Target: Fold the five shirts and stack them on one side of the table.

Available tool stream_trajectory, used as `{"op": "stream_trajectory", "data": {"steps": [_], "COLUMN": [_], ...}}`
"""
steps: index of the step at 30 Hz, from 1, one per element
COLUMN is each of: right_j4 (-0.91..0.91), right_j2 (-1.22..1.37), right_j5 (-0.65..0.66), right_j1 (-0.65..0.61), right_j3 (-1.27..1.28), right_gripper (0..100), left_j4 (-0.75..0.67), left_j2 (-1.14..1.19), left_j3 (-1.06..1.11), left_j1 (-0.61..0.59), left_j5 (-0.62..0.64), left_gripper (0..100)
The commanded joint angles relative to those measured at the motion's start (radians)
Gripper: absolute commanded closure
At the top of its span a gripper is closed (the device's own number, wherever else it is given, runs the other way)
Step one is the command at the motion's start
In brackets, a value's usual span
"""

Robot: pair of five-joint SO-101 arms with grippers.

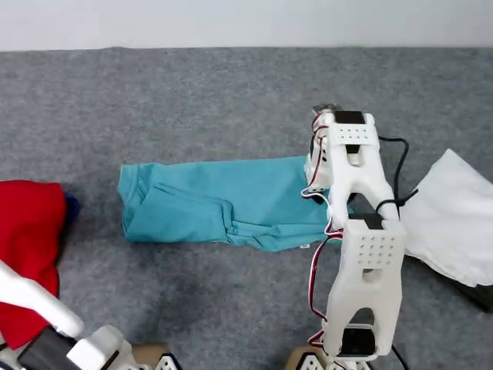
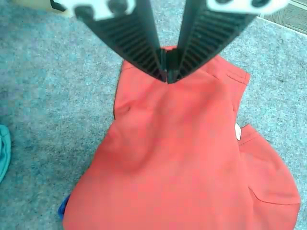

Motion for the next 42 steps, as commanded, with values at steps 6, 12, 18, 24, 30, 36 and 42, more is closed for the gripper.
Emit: {"op": "stream_trajectory", "data": {"steps": [6,12,18,24,30,36,42], "right_j4": [0.053,0.134,0.229,0.246,0.134,-0.097,-0.265], "right_j2": [-0.081,-0.193,-0.343,-0.467,-0.476,-0.46,-0.38], "right_j5": [0.035,0.147,0.261,0.299,0.298,0.293,0.295], "right_j1": [0.004,0.024,-0.007,-0.262,-0.499,-0.634,-0.697], "right_j3": [-0.006,-0.006,-0.006,-0.006,-0.008,-0.006,-0.008], "right_gripper": [98.7,98.8,98.8,98.8,98.8,98.8,98.8], "left_j4": [0.026,0.026,0.026,0.026,0.02,0.009,-0.028], "left_j2": [-0.044,-0.046,-0.058,-0.132,-0.241,-0.417,-0.628], "left_j3": [-0.004,-0.004,-0.002,0.002,0.13,0.352,0.509], "left_j1": [0.009,0.006,0.002,0.031,0.091,0.163,0.163], "left_j5": [-0.005,-0.002,0.002,0.072,0.078,0.103,0.101], "left_gripper": [100,100,100,100,100,100,100]}}
